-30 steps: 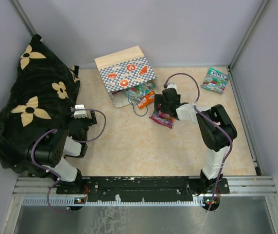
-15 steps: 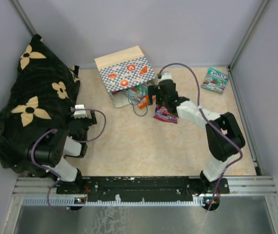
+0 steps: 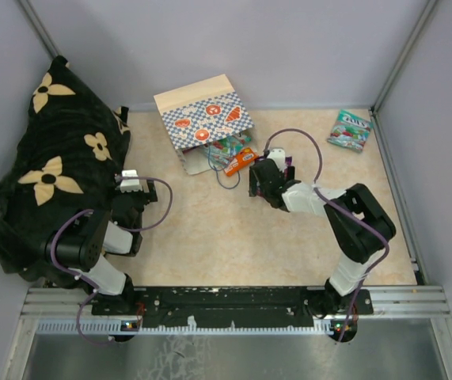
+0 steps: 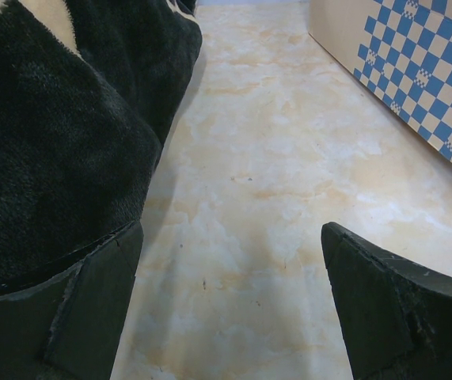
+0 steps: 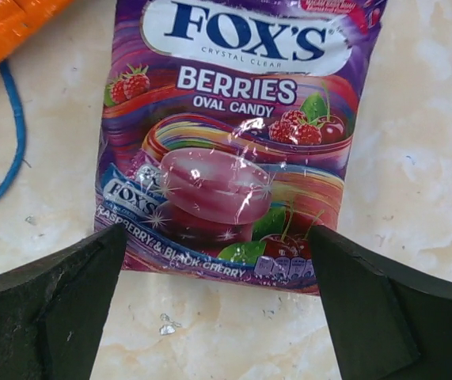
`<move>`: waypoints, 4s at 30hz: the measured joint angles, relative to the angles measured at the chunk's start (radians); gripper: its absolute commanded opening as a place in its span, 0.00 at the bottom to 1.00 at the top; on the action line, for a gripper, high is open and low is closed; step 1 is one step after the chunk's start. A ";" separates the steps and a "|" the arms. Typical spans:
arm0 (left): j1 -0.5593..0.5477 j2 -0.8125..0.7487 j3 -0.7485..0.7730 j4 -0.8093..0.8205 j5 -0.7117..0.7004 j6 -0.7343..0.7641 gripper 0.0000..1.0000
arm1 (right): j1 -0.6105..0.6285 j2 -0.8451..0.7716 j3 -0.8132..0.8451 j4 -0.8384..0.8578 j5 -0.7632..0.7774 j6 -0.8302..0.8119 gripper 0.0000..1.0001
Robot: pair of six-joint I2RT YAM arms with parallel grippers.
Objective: Take the snacks out of the paper bag
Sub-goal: Adjust the snack at the center of the board, then take out the snack from the paper bag.
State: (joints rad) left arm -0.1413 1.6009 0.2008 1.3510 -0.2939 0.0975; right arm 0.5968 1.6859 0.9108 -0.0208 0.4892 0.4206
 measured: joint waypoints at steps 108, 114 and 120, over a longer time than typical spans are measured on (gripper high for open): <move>0.000 0.000 0.000 0.000 0.000 0.000 1.00 | -0.306 -0.132 0.021 0.503 -0.467 0.312 0.84; 0.000 0.000 0.000 0.000 0.000 0.000 1.00 | -0.132 0.078 -0.194 0.834 -0.452 0.644 0.74; 0.000 0.000 0.000 0.000 0.000 0.000 1.00 | -0.117 0.298 -0.200 1.046 -0.414 0.853 0.70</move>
State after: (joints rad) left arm -0.1413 1.6012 0.2012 1.3510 -0.2939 0.0975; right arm 0.4801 1.9835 0.7113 1.0256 0.0750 1.2732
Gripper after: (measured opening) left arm 0.998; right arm 0.717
